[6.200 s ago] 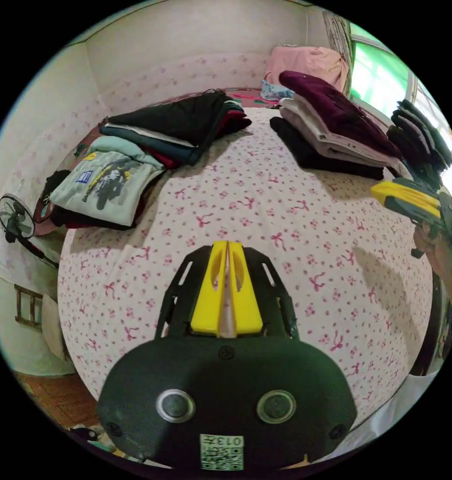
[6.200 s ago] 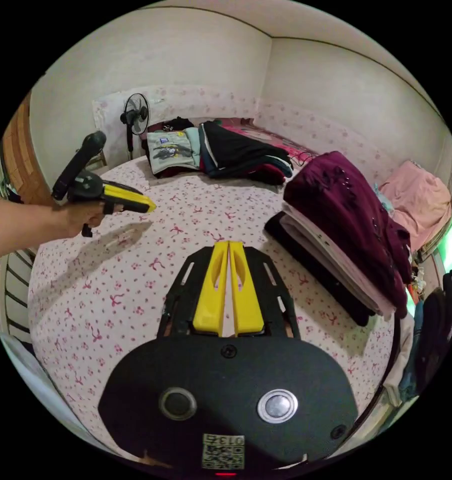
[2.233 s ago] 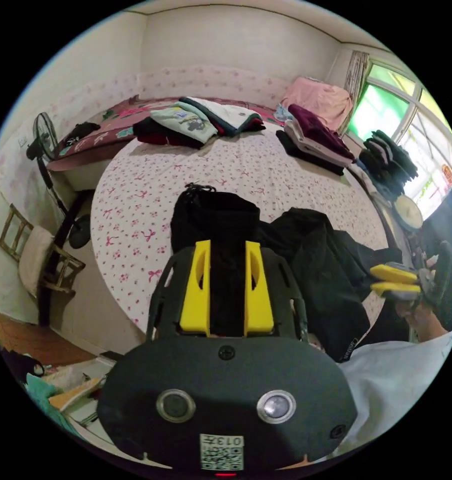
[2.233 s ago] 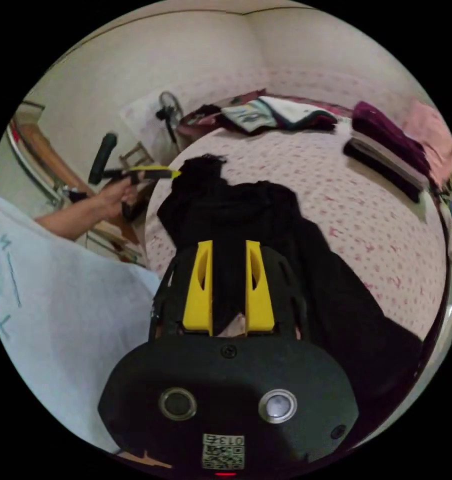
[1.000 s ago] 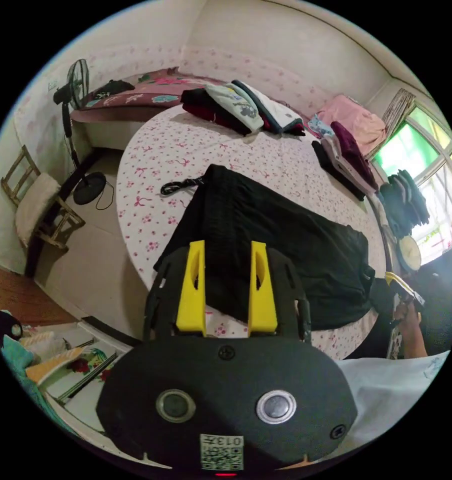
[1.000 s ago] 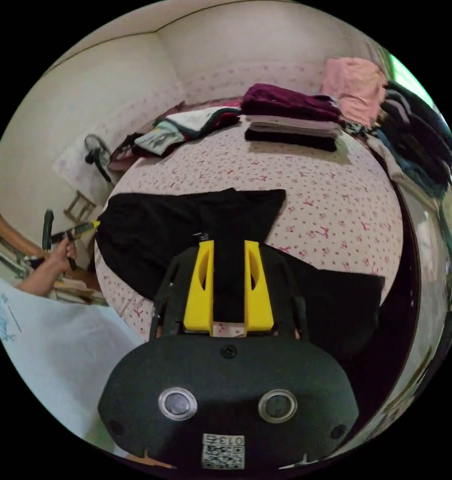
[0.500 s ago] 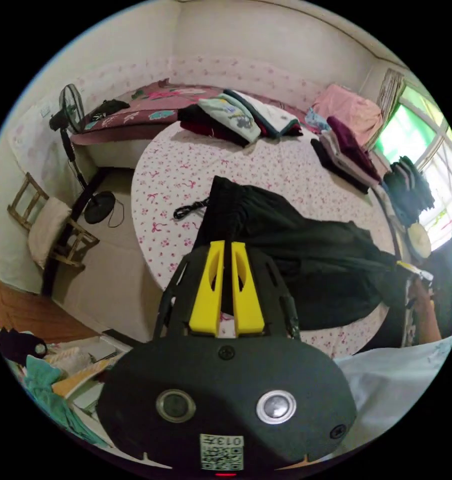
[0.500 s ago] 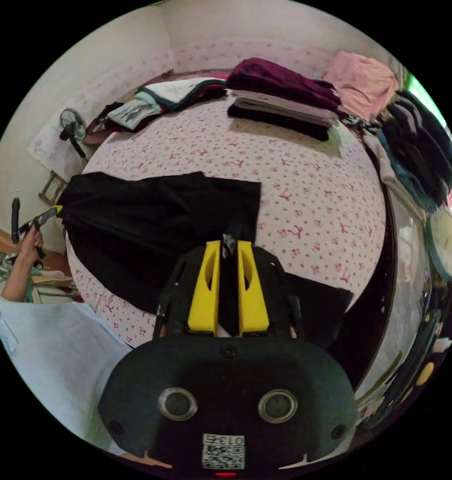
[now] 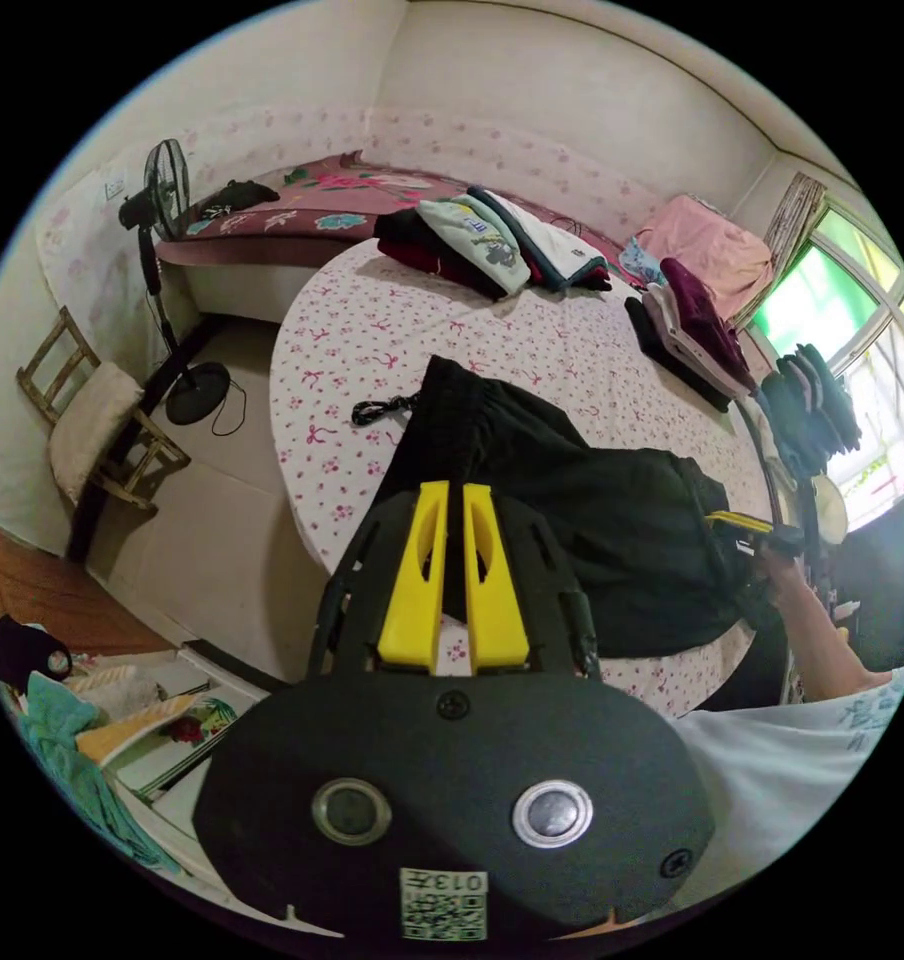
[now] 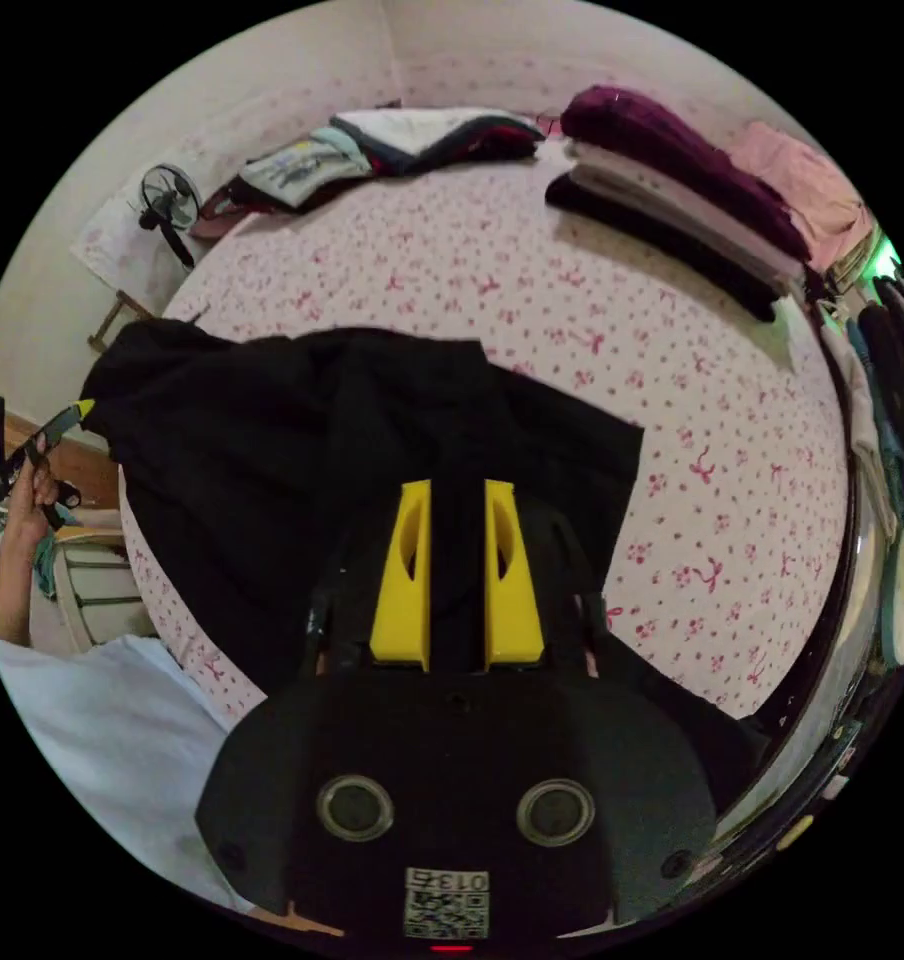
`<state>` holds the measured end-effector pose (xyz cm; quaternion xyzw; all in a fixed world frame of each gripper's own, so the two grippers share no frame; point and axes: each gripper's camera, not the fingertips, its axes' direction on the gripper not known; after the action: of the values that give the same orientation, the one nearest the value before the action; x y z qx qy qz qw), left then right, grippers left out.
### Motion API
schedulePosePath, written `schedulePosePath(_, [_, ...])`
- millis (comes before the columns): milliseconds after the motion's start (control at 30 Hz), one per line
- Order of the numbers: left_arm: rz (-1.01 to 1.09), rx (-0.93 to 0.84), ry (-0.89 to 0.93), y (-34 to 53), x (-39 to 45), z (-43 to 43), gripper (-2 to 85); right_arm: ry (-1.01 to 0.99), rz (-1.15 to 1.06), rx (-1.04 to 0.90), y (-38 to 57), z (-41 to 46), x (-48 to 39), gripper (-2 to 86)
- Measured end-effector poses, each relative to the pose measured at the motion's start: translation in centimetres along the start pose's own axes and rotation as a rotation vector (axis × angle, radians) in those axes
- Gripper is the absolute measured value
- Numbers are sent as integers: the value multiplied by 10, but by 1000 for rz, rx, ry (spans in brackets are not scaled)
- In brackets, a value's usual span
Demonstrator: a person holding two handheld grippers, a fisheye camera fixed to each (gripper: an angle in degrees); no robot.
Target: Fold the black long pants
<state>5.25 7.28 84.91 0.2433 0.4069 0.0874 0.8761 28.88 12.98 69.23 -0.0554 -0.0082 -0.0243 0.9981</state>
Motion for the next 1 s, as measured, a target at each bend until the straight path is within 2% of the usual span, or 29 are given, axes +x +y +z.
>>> schedulePosePath(67, [-9, 18, 13, 0, -6, -7, 11, 10, -18, 2, 5, 1, 4, 17])
schedulePosePath(100, [-11, 35, 23, 0, -9, -11, 12, 10, -36, -56, 8, -1, 6, 13])
schedulePosePath(167, [-10, 66, 50, -1, -14, -19, 12, 21, -46, -23, 20, -12, 12, 8])
schedulePosePath(267, [-19, 135, 88, -7, -19, -32, 12, -37, 29, 175, 53, -54, 41, 5])
schedulePosePath(333, [-28, 178, 126, -15, -23, -38, 11, -84, 131, 376, 85, -90, 71, 4])
schedulePosePath(367, [-35, 182, 146, -23, -25, -38, 11, -87, 141, 390, 89, -95, 77, 4])
schedulePosePath(467, [-17, 193, 167, -51, -25, -36, 10, -119, 137, 271, 88, -105, 105, 4])
schedulePosePath(500, [-7, 213, 181, -65, -23, -37, 10, -90, 156, 357, 90, -118, 116, 4])
schedulePosePath(567, [0, 244, 203, -87, -20, -40, 10, -158, 210, 528, 93, -141, 137, 5])
schedulePosePath(633, [-12, 249, 216, -111, -18, -38, 10, -205, 370, 723, 96, -159, 171, 5])
schedulePosePath(733, [-51, 242, 200, -149, -16, -25, 12, -128, 614, 834, 96, -160, 205, 8])
schedulePosePath(800, [-98, 194, 78, -172, -16, 3, 16, -42, 686, 849, 91, -151, 219, 10])
schedulePosePath(867, [-116, 106, -12, -180, -17, 35, 21, 55, 723, 772, 81, -133, 229, 13])
schedulePosePath(933, [-136, 36, 6, -178, -19, 55, 26, 65, 811, 617, 81, -101, 242, 17])
schedulePosePath(1000, [-131, 47, 30, -163, -20, 55, 34, 20, 821, 588, 94, -90, 242, 18])
